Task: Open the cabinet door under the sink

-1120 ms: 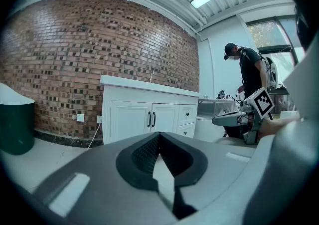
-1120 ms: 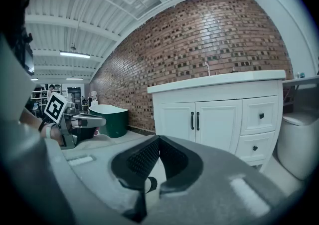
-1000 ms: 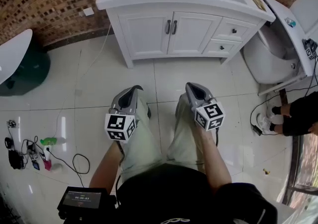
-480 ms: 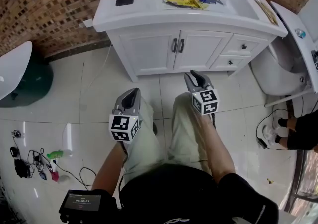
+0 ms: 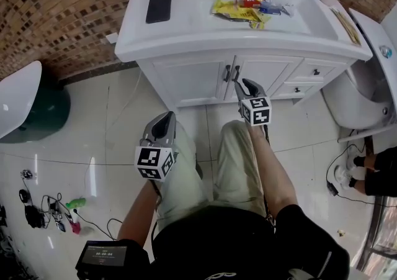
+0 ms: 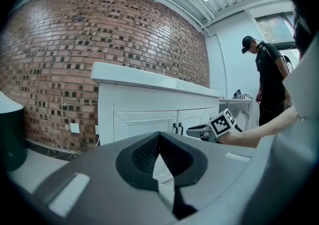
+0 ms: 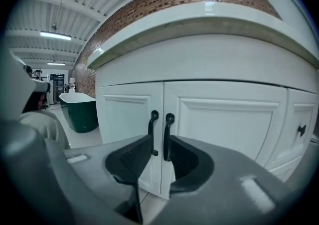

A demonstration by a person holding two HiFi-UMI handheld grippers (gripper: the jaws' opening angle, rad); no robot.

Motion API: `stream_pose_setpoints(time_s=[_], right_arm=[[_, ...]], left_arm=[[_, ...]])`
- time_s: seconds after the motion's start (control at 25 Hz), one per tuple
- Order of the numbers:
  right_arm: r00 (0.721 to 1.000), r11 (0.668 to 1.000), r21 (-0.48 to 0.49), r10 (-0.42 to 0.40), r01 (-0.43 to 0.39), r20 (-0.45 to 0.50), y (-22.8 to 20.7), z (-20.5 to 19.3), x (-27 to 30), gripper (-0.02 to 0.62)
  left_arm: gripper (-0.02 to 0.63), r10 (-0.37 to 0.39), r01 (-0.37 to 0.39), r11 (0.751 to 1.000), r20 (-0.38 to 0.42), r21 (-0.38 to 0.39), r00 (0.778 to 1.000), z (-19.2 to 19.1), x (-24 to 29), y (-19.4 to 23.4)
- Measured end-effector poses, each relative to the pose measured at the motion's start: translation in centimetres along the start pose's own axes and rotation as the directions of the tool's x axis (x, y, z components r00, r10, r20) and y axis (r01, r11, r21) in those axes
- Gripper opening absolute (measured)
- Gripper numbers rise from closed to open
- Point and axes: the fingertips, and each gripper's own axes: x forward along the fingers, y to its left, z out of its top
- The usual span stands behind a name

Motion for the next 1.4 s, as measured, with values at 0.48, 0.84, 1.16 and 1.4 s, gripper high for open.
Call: stream_pose_setpoints(time_s=[0.48, 0.84, 1.16, 1.4], right_arm=[[0.998, 0.998, -0.036, -0.059, 0.058, -0.031, -1.1, 0.4, 4.7, 0.041], [0.999, 0.999, -0.048, -0.019, 0.018, -0.027, -0.2, -0.3, 3.0, 0.038], [0.999, 0.997, -0.063, 0.048, -0.049, -0.024, 1.1, -2.6, -2.7, 0.037], [0.996, 0.994, -0.069, 0.087, -0.089, -0.027, 0.8, -4.1, -6.7, 0.035]], left_arm=[[0.017, -0.020, 0.020, 0.997, 0.010, -0.069, 1.000, 1.5, 3.6, 2.3], [0.017, -0.044, 0.044, 0.998, 0.011, -0.047, 0.999, 1.7, 4.9, 0.5], [0.017, -0.084, 0.084, 0.995, 0.007, -0.052, 0.996, 1.6, 6.1, -1.3], [0.017, -0.120, 0.119, 0.992, -0.017, -0.031, 0.993, 1.3, 7.4, -4.0]])
